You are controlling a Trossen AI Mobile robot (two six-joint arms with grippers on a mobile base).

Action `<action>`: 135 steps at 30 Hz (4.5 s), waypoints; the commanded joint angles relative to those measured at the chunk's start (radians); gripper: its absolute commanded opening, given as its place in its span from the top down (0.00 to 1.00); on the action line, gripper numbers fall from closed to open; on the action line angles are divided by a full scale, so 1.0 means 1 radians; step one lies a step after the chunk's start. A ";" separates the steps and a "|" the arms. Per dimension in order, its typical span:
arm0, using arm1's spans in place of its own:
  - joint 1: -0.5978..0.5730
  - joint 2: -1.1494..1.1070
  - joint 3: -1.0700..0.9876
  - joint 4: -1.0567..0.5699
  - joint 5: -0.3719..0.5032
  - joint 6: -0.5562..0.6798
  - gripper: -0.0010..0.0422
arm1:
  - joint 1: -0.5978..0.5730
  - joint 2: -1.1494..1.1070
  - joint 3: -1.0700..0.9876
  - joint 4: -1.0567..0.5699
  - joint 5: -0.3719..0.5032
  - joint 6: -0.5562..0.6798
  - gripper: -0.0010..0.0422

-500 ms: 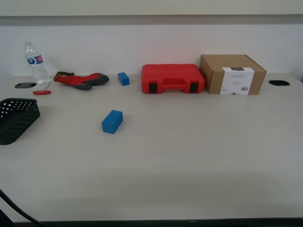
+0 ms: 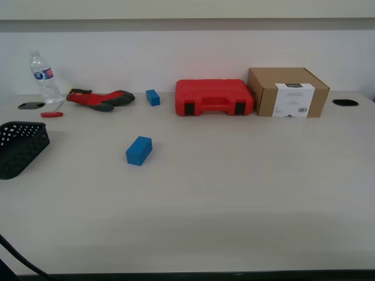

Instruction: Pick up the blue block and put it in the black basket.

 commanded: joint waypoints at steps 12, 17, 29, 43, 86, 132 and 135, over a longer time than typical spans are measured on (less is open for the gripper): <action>0.001 0.000 0.001 0.003 -0.002 0.000 0.98 | -0.001 0.051 0.000 -0.222 0.047 0.062 0.98; 0.001 0.000 0.001 0.002 -0.002 0.000 0.98 | -0.002 0.257 -0.002 -0.299 0.110 0.061 0.98; 0.001 0.000 0.001 0.002 -0.002 0.000 0.98 | -0.107 0.804 0.092 -0.296 0.272 0.012 0.98; 0.001 0.000 0.001 0.002 -0.002 0.000 0.98 | -0.272 1.153 0.544 -0.745 0.223 0.115 0.84; 0.000 0.000 0.001 -0.002 -0.002 0.000 0.98 | -0.280 1.264 0.975 -1.221 -0.002 0.270 0.98; 0.001 0.000 0.001 -0.001 -0.002 0.000 0.98 | 0.557 1.074 0.668 -0.967 -0.037 0.422 0.97; 0.001 0.000 0.001 -0.001 -0.002 0.000 0.98 | 0.557 1.075 0.667 -0.970 -0.013 0.420 0.88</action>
